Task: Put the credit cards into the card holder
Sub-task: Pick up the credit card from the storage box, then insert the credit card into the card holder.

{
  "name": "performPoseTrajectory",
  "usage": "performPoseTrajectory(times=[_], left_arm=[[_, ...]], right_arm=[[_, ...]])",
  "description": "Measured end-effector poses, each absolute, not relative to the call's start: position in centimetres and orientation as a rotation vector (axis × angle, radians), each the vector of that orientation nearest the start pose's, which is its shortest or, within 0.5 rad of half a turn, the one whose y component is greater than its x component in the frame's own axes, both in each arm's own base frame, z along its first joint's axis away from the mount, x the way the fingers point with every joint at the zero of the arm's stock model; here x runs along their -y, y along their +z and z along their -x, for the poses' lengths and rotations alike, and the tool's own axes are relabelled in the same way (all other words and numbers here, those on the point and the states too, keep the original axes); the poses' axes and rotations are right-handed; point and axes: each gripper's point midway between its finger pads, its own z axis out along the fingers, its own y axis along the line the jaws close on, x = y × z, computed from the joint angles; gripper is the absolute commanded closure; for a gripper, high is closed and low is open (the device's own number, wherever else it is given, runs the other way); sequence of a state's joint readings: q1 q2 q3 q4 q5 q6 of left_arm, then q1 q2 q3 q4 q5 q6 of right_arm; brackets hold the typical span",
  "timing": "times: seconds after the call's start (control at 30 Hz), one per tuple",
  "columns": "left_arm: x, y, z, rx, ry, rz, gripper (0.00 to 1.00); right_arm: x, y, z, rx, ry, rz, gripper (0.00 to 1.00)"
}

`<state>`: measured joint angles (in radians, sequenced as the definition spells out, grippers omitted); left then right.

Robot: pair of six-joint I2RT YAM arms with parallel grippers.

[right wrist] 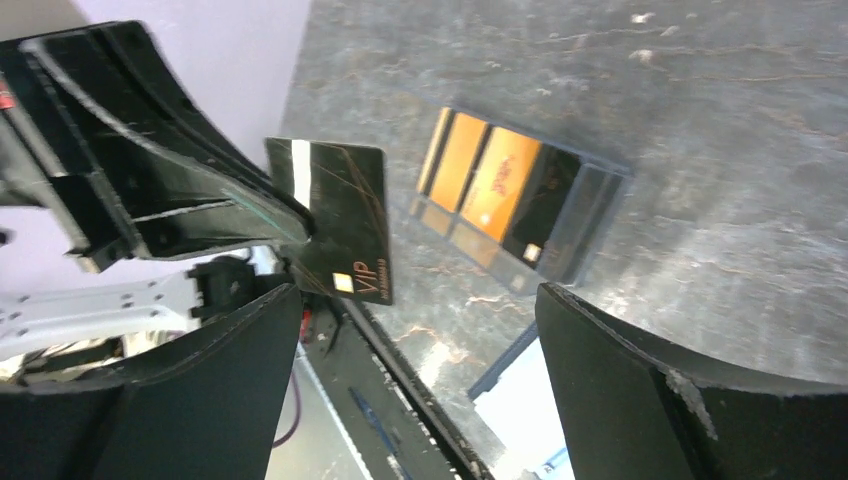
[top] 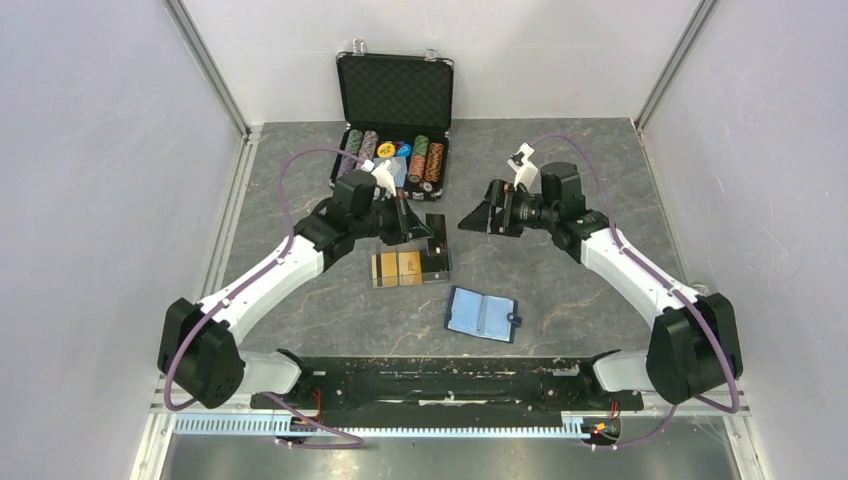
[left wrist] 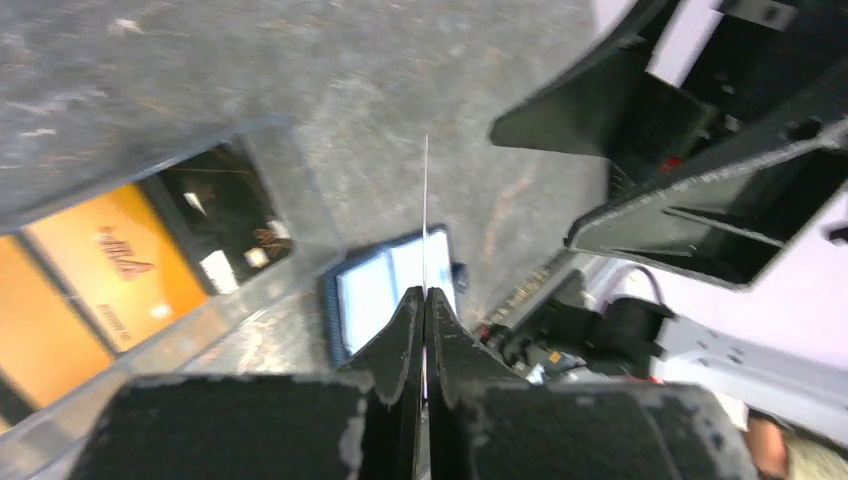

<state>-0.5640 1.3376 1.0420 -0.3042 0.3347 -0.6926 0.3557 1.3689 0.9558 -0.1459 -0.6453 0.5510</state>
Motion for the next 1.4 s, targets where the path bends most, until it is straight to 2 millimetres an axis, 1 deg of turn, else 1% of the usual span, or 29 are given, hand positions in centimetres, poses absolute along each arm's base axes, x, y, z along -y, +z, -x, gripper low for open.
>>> performPoseTrajectory(times=[0.13,0.23,0.3,0.4,0.47,0.5,0.67,0.8,0.87,1.03,1.13,1.23,1.27,1.3,1.4], left_arm=[[29.2,21.8,-26.6,-2.249,-1.258,-0.107,0.98],[30.4,23.7,-25.9,-2.168,-1.404,-0.146,0.98],[31.0,24.8,-25.5,-2.118,-1.484,-0.161,0.98],[31.2,24.8,-25.2,-2.103,-1.536,-0.151,0.96],[31.2,24.7,-25.1,-2.107,-1.556,-0.133,0.9],[31.2,24.7,-25.0,-2.108,-1.563,-0.128,0.88],[31.0,24.5,-25.3,-2.11,-1.564,-0.099,0.76],[31.1,24.2,-25.0,-2.117,-1.571,-0.103,0.65],[31.2,23.9,-24.8,-2.125,-1.573,-0.104,0.63],[31.2,22.9,-24.3,-2.181,-1.554,-0.085,0.64],[30.8,21.1,-23.8,-2.266,-1.496,-0.054,0.65],[30.6,18.5,-23.1,-2.391,-1.389,-0.038,0.66],[30.6,17.3,-22.7,-2.442,-1.346,-0.04,0.66],[30.7,16.7,-22.4,-2.468,-1.328,-0.043,0.66],[31.0,13.5,-20.8,-2.601,-1.208,-0.078,0.66]], right_arm=[[-25.0,20.7,-28.7,-2.169,1.338,0.215,0.23],[-25.5,20.8,-27.7,-2.145,1.425,0.219,0.34],[-25.7,20.8,-27.3,-2.136,1.476,0.207,0.47],[-26.1,21.5,-26.6,-2.093,1.572,0.202,0.78],[-26.3,22.0,-26.3,-2.067,1.609,0.208,0.96],[-26.4,22.4,-26.1,-2.049,1.628,0.215,1.0],[-26.2,23.6,-25.6,-1.993,1.666,0.225,1.0],[-26.1,23.7,-25.1,-1.978,1.671,0.232,1.0],[-26.1,23.3,-24.9,-1.988,1.67,0.225,1.0],[-25.7,22.1,-24.6,-2.027,1.626,0.205,1.0],[-25.2,20.8,-24.5,-2.073,1.564,0.185,1.0],[-24.3,18.9,-24.5,-2.135,1.496,0.141,1.0],[-23.7,17.8,-24.4,-2.168,1.466,0.115,1.0],[-23.5,17.3,-24.3,-2.182,1.456,0.104,1.0],[-22.2,14.8,-23.8,-2.255,1.396,0.039,1.0]])
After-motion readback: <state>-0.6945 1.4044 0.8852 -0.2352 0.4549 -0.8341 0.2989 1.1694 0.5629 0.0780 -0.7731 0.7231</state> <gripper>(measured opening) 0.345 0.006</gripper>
